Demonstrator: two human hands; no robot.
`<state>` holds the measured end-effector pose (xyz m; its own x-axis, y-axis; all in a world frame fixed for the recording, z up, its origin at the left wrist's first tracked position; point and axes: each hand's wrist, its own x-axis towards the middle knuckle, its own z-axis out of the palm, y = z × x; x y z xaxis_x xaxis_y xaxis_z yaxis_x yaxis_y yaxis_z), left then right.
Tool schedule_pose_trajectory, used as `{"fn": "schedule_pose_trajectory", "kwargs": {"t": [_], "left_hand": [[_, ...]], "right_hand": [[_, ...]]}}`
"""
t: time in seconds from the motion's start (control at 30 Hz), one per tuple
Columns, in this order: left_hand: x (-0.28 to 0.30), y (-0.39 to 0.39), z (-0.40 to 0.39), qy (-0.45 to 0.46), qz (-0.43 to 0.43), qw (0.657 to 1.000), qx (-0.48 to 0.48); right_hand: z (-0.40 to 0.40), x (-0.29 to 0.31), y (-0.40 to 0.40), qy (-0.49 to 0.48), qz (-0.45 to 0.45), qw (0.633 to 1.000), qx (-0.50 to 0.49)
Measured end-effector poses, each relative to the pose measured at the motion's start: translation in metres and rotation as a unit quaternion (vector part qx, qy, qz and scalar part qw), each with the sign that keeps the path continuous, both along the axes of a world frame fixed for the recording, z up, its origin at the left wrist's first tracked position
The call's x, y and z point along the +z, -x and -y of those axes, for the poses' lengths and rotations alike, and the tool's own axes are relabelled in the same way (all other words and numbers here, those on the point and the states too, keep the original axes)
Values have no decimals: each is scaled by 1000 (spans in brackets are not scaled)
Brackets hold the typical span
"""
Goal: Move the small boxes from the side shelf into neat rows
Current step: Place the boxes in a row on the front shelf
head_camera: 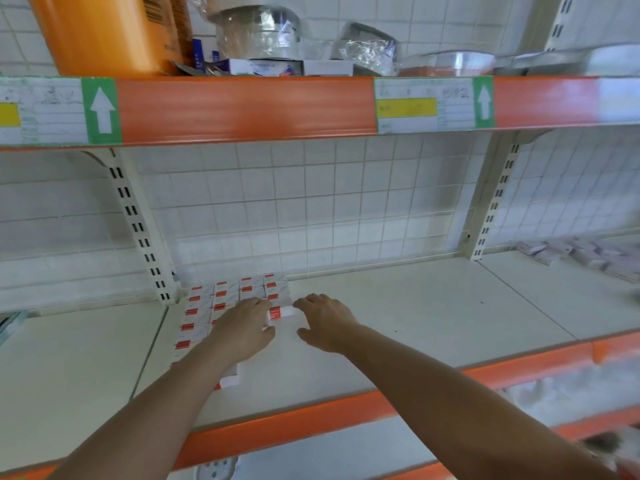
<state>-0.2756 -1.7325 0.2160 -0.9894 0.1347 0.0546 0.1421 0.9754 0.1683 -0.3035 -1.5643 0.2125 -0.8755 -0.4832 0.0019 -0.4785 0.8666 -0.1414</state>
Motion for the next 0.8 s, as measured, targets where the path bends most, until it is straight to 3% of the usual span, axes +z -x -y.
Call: {"fn": "schedule_pose_trajectory", "kwargs": {"t": [0.8], "left_hand": [[16,6,-203,56,28,990,-128]], "right_hand": [[-225,17,-32,-16,-15,994,-107]]}}
